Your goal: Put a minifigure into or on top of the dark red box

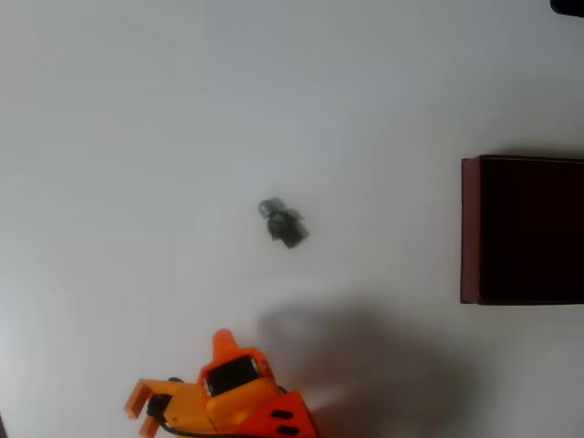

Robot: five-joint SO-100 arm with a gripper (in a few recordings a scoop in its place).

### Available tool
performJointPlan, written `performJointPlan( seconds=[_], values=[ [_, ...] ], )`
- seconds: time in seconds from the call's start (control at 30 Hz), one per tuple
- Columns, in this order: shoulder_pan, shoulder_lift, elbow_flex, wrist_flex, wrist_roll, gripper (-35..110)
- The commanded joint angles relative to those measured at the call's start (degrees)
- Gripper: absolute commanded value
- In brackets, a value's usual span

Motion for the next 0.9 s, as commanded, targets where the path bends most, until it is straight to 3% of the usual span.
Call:
performJointPlan(
  seconds=[0.0,0.47,0.63,0.87],
  values=[
    [-0.79,0.44,0.35,0.88,0.7,0],
    [-0.97,0.44,0.35,0.88,0.97,0],
    [1.49,0.44,-5.62,3.08,8.96,10],
    [7.21,0.35,-5.62,-3.08,22.68,19]
  ],
)
